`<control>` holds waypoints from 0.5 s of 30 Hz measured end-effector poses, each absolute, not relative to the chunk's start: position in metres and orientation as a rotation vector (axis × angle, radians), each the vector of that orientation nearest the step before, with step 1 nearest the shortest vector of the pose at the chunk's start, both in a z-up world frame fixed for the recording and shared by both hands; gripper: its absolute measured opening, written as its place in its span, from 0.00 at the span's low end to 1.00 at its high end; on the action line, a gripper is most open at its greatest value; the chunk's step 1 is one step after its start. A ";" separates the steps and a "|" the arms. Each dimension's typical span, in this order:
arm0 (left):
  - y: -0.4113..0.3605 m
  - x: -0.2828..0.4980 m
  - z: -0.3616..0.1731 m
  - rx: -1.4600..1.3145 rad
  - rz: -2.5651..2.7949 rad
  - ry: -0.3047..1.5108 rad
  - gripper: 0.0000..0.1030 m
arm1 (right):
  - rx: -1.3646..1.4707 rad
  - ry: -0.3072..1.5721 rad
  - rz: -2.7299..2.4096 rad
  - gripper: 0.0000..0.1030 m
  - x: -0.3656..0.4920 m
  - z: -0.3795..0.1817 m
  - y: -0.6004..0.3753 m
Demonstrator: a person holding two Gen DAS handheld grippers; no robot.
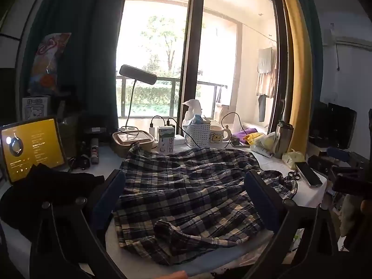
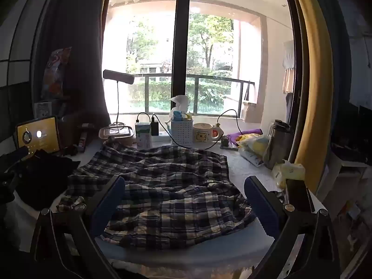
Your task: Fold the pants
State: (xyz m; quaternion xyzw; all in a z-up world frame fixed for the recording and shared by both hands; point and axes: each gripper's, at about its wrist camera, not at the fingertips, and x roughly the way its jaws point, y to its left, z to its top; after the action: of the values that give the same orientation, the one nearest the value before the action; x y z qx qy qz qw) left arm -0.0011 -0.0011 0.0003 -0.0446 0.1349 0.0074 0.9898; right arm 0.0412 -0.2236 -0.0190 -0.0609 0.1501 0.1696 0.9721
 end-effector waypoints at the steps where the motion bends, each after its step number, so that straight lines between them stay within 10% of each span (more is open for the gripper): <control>1: 0.002 -0.002 0.000 -0.128 0.007 0.261 0.98 | -0.121 0.303 0.342 1.00 0.041 -0.019 -0.223; 15: 0.000 0.002 -0.005 -0.100 0.010 0.307 0.98 | -0.088 0.318 0.334 1.00 0.041 -0.020 -0.237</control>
State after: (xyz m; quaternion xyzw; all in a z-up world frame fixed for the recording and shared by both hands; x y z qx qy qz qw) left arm 0.0018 0.0001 -0.0049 -0.0497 0.1530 0.0048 0.9870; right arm 0.0412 -0.2370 -0.0204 -0.0438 0.1575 0.1656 0.9726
